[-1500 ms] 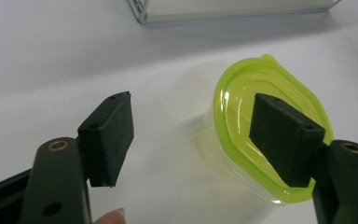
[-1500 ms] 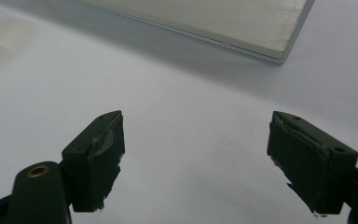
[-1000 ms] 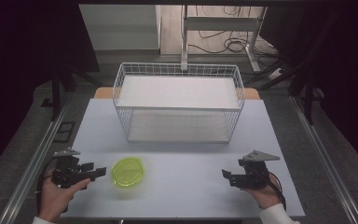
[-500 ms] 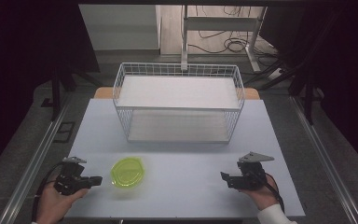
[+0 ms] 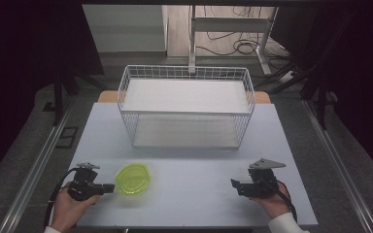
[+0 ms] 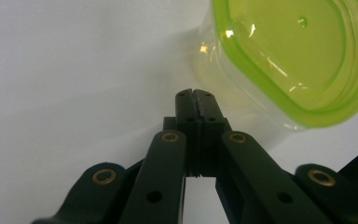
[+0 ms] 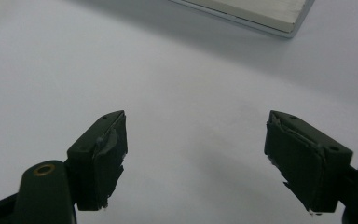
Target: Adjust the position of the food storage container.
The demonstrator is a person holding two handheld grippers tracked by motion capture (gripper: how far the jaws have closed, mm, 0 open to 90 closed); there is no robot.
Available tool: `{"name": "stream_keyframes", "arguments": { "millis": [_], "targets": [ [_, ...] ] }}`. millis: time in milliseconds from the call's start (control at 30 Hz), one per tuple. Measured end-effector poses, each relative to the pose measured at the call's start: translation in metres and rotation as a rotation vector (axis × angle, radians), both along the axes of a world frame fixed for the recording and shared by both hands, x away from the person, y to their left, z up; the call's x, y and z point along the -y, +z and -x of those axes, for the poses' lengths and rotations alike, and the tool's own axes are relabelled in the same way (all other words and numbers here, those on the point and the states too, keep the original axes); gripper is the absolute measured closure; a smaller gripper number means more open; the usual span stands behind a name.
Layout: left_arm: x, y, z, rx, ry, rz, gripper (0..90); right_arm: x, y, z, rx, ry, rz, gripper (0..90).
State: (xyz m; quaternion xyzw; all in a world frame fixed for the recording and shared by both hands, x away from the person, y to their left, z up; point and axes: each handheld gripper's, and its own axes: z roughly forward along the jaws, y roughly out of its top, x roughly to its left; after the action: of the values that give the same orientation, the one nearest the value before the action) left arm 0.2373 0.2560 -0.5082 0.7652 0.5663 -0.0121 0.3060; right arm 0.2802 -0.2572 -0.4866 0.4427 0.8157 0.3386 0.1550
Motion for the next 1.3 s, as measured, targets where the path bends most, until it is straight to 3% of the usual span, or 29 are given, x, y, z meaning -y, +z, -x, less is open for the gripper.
{"name": "stream_keyframes", "arguments": {
  "millis": [800, 1300],
  "targets": [
    [0.028, -0.003, -0.026, -0.008, -0.047, -0.004, 90.0, 0.001, 0.000, 0.000, 0.004, 0.002, 0.012, 21.5],
    [0.044, -0.001, -0.032, -0.009, -0.086, -0.002, 90.0, 0.002, 0.000, 0.000, 0.005, -0.003, 0.007, 21.4]
  ]
}}
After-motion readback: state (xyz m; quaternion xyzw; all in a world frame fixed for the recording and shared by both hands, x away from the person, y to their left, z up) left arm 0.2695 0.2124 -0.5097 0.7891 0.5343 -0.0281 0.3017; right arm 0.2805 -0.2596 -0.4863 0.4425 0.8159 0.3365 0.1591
